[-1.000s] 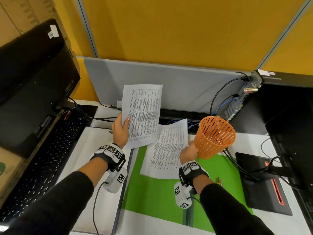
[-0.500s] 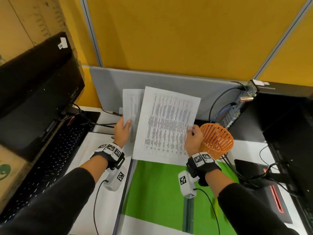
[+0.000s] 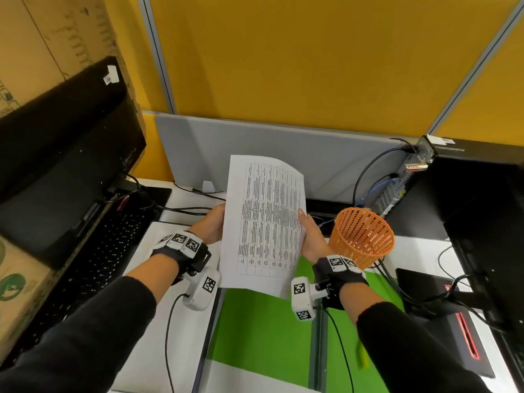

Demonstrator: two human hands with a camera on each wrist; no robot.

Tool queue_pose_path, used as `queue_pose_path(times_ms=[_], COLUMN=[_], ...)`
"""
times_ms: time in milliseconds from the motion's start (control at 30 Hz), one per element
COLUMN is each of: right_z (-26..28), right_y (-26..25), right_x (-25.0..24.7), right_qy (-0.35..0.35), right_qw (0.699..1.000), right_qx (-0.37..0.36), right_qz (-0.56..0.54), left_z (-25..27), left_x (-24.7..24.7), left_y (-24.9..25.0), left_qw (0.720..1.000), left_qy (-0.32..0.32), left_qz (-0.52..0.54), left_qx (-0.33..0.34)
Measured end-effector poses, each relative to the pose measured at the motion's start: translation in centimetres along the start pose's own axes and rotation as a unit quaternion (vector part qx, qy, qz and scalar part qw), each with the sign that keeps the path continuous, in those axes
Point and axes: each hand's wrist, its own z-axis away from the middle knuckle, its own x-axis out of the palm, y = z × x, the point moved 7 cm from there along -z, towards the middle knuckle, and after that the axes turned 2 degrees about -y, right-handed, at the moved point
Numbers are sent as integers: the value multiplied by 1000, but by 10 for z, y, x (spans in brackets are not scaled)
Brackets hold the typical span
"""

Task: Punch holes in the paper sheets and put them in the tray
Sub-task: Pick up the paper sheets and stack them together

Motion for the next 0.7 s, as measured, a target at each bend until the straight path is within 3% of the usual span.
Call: queue_pose_path(times_ms=[100, 300, 367, 500, 700], right_z=[-1, 14, 15, 19, 33], right_y=[6, -12, -16, -34, -57], right_x=[1, -14, -18, -8, 11], right_qy=[-25, 68, 79, 111, 134], right_qw=[1000, 996, 994, 972, 902], right_qx=[4, -64, -78, -159, -325], right_qz=[-18, 10, 23, 136, 250], left_z=[4, -4, -4, -6, 8], left_x=[0, -9, -12, -23, -7], left_y=[-4, -14, -16, -18, -6], left_qw=[1000, 998, 999, 982, 932], left_qy=[-21, 1, 13, 133, 247], left_qz=[-19, 55, 37, -93, -111], left_qx=[3, 16, 17, 101, 242])
